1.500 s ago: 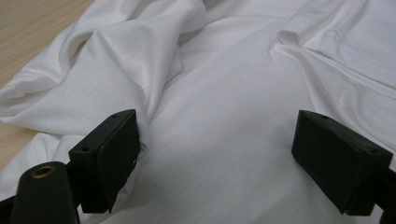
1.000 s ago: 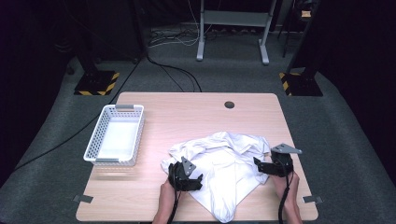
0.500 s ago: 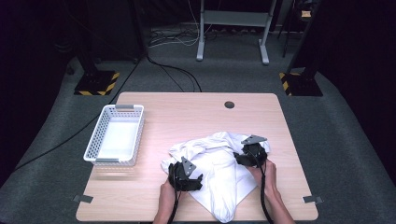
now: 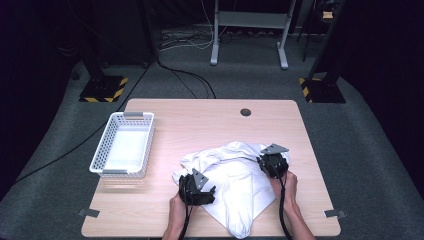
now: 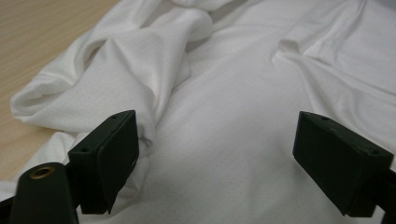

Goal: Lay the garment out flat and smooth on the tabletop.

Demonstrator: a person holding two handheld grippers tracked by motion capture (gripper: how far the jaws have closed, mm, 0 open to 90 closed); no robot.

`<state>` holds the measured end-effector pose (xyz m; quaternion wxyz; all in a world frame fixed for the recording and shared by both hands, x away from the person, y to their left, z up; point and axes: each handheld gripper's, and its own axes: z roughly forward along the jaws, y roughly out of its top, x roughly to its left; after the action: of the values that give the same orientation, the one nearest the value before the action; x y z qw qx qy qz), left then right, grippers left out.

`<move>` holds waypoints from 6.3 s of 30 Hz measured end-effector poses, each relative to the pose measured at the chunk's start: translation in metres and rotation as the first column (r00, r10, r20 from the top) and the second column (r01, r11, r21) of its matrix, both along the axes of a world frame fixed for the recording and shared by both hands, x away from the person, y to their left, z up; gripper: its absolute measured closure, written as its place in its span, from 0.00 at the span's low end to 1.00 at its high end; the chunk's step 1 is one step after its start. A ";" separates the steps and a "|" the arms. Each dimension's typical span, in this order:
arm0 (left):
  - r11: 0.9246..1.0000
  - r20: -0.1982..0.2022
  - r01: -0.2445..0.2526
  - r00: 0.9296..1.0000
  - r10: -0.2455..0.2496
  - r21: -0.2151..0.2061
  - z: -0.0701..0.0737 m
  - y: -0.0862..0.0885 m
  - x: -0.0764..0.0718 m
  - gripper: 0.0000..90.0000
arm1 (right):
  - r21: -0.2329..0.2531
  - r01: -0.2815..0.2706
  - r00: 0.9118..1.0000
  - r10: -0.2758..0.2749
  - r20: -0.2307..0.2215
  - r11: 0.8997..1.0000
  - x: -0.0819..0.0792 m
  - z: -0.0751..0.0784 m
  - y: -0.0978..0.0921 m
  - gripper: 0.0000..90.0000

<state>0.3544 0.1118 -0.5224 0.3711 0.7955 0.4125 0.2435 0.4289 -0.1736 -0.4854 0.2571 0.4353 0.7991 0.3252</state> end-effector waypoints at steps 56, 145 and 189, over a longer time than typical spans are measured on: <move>0.978 -0.059 0.171 0.984 -0.165 0.118 0.019 -0.053 0.076 0.97 | 0.135 0.099 0.992 -0.088 -0.085 0.986 -0.012 -0.004 -0.028 0.90; 0.995 -0.112 0.094 0.989 -0.095 -0.015 -0.005 -0.005 0.002 0.15 | -0.002 0.269 0.960 -0.268 -0.082 0.963 0.123 0.025 -0.073 0.92; 0.996 -0.111 0.088 0.990 -0.089 -0.013 -0.005 -0.005 0.002 0.15 | 0.108 0.402 0.913 -0.389 -0.119 0.909 0.057 0.011 -0.154 0.62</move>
<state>0.3563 0.1068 -0.5274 0.3611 0.8239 0.3978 0.1803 0.4856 -0.3276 -0.4746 0.2508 0.6189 0.6827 0.2966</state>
